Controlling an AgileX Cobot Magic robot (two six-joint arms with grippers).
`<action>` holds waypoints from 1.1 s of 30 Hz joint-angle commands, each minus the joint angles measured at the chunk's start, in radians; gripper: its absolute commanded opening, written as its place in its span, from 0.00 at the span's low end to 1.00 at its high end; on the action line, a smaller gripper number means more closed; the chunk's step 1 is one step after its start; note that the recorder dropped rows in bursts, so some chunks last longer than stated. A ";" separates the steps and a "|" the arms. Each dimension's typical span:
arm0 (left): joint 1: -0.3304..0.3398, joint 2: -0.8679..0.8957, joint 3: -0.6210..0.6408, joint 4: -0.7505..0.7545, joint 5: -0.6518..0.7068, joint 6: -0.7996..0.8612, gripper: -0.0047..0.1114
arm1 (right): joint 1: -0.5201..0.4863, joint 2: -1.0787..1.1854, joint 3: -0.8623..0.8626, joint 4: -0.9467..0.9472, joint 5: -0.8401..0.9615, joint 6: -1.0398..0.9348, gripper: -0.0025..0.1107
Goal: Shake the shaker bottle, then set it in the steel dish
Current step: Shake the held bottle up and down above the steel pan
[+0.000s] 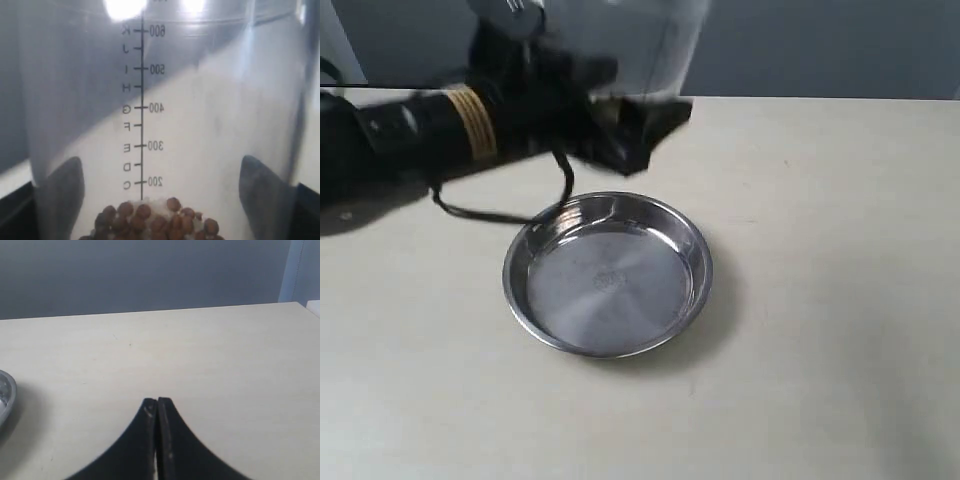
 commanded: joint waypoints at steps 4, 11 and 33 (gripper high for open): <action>0.008 0.189 0.138 -0.048 -0.105 -0.063 0.04 | 0.001 -0.004 0.002 -0.001 -0.011 -0.002 0.01; -0.004 -0.012 0.079 0.013 0.004 -0.010 0.04 | 0.001 -0.004 0.002 -0.001 -0.011 -0.002 0.01; -0.009 0.042 0.224 -0.267 -0.104 0.250 0.04 | 0.001 -0.004 0.002 -0.001 -0.011 -0.002 0.01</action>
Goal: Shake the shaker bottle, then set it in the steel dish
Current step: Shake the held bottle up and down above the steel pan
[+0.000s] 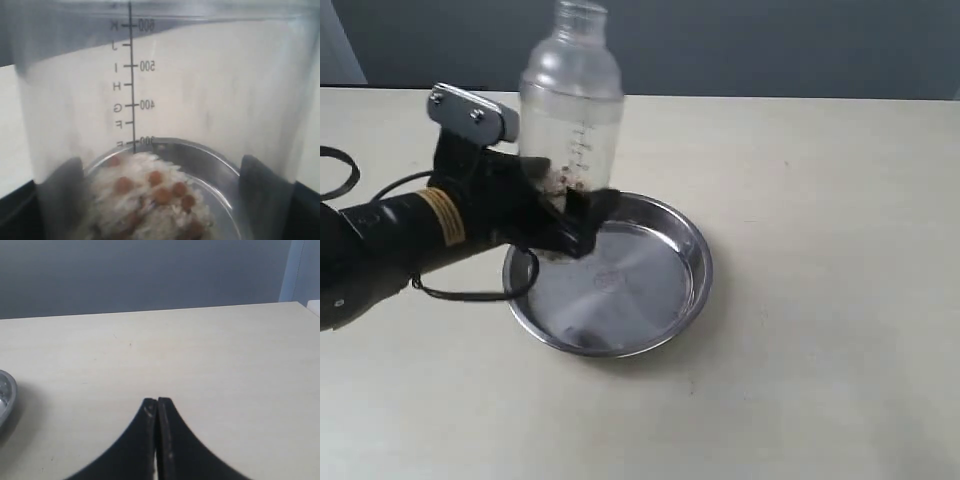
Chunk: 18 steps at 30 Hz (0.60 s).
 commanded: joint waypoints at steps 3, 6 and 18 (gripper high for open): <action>-0.023 -0.006 -0.011 -0.534 -0.059 0.155 0.04 | 0.001 -0.004 0.002 -0.001 -0.011 -0.002 0.01; -0.074 -0.025 -0.011 0.097 -0.033 0.089 0.04 | 0.001 -0.004 0.002 -0.001 -0.011 -0.002 0.01; -0.102 0.024 -0.007 -0.563 0.000 0.121 0.05 | 0.001 -0.004 0.002 -0.001 -0.011 -0.002 0.01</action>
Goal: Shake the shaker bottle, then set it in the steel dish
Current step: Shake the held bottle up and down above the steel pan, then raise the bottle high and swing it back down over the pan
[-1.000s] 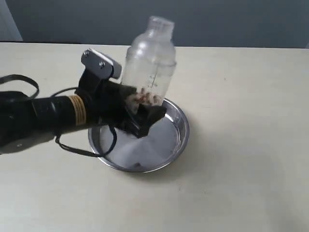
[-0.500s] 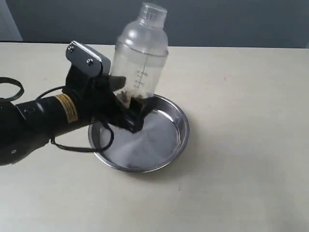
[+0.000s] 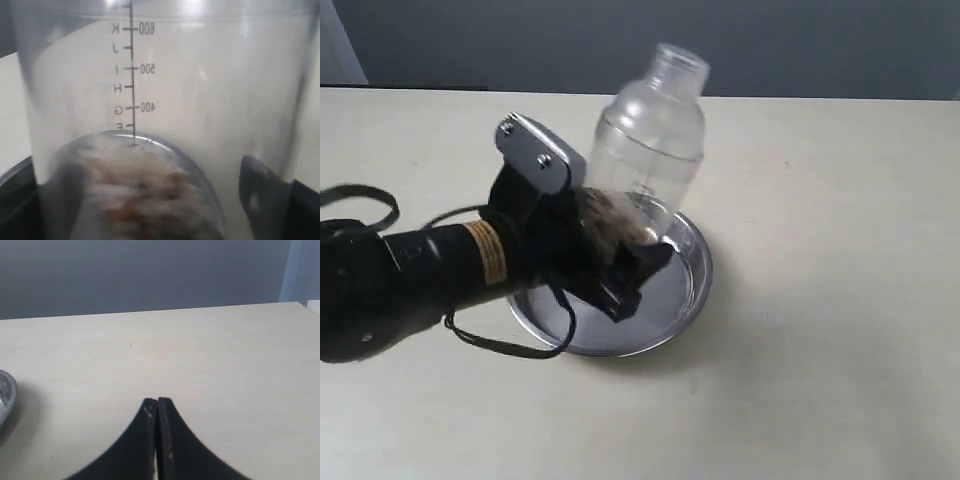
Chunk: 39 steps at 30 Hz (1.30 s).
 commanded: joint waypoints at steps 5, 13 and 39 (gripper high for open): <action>0.017 -0.004 -0.002 -0.085 -0.011 0.020 0.04 | 0.001 -0.004 0.002 -0.003 -0.011 -0.002 0.01; 0.039 0.042 -0.002 -0.396 -0.037 -0.027 0.04 | 0.001 -0.004 0.002 -0.003 -0.011 -0.002 0.01; -0.004 -0.112 -0.046 -0.160 -0.139 0.045 0.04 | 0.001 -0.004 0.002 -0.003 -0.011 -0.002 0.01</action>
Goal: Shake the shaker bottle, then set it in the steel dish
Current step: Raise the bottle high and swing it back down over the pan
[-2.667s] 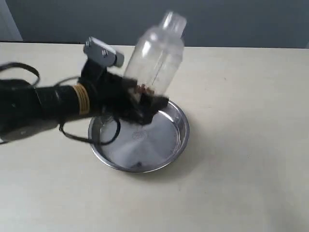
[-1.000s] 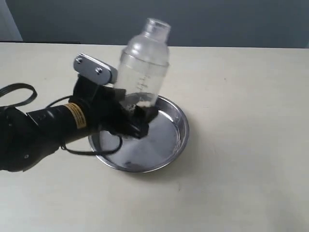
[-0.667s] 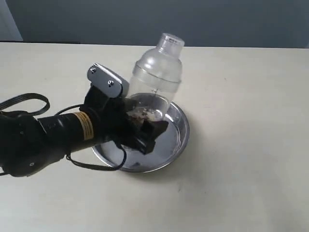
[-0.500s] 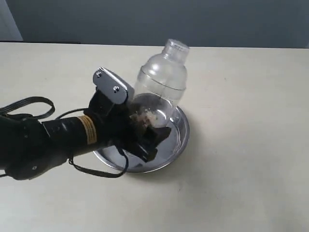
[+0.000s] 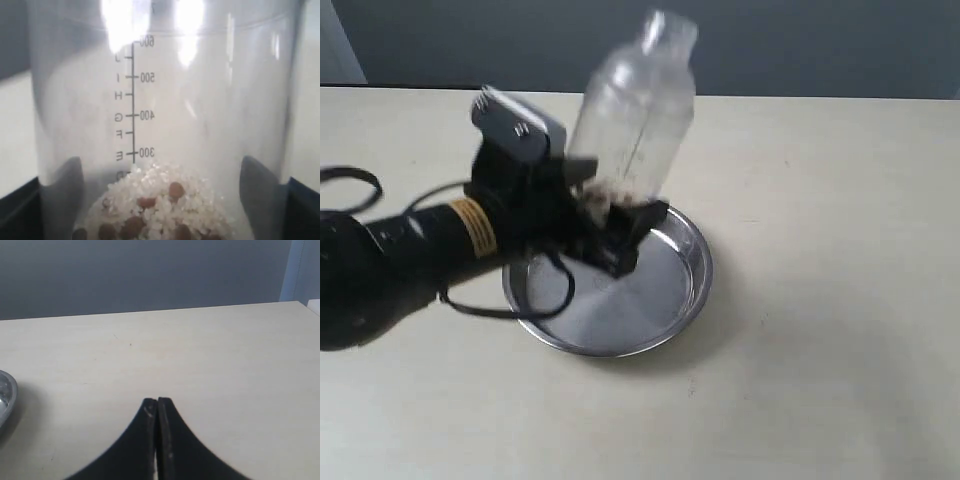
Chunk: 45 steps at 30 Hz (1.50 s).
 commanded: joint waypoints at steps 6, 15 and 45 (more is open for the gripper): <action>-0.002 0.134 0.016 -0.087 -0.096 -0.029 0.04 | 0.001 -0.004 0.002 -0.005 -0.011 -0.002 0.01; -0.002 -0.043 -0.021 -0.033 -0.063 -0.022 0.04 | 0.001 -0.004 0.002 -0.005 -0.011 -0.002 0.01; -0.002 0.123 0.008 -0.007 -0.083 0.032 0.05 | 0.001 -0.004 0.002 -0.005 -0.011 -0.002 0.01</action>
